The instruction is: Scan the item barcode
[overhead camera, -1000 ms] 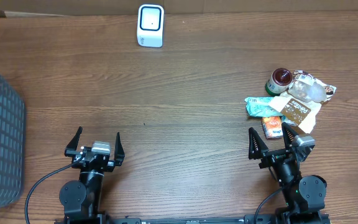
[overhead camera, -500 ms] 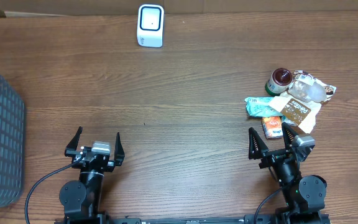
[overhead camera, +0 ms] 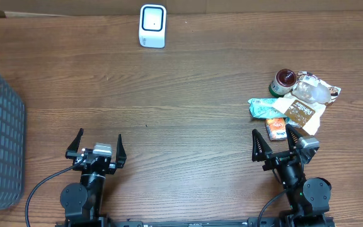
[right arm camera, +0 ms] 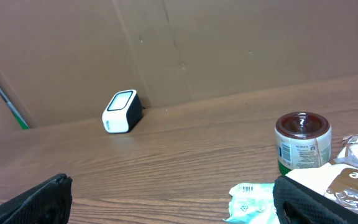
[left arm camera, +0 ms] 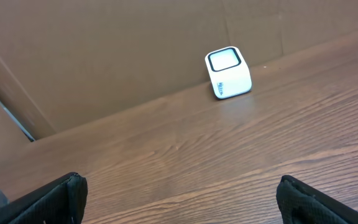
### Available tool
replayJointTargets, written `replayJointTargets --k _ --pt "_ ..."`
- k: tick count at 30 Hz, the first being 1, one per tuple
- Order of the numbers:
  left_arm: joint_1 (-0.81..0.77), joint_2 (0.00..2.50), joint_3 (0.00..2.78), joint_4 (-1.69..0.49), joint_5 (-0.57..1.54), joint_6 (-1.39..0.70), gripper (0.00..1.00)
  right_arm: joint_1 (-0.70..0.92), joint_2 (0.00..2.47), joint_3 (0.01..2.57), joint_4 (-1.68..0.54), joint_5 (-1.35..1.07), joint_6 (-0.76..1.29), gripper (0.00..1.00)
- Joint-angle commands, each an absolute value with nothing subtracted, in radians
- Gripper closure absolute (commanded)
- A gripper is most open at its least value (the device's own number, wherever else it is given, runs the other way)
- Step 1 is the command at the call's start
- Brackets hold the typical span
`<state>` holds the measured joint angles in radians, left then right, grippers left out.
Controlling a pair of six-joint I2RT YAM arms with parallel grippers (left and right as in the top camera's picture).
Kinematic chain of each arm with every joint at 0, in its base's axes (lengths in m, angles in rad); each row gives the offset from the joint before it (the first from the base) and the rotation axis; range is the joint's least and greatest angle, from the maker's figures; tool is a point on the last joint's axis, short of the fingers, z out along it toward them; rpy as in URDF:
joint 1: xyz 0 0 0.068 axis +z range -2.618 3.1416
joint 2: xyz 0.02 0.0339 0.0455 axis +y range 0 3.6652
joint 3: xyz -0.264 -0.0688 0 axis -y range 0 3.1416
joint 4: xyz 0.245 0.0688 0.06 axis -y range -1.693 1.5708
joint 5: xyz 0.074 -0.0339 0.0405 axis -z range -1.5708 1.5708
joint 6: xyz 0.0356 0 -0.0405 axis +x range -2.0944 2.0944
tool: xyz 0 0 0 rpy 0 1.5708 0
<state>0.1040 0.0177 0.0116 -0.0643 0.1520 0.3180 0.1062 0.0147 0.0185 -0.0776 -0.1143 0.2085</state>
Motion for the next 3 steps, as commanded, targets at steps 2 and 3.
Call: replayJointTargets --k 2,3 --pt "0.097 0.004 0.005 -0.063 0.147 0.334 0.0 0.112 0.003 0.008 -0.072 -0.102 0.205 0.0" --pt "0.097 0.004 0.005 -0.063 0.146 0.334 0.0 0.112 0.003 0.008 -0.072 -0.102 0.205 0.0"
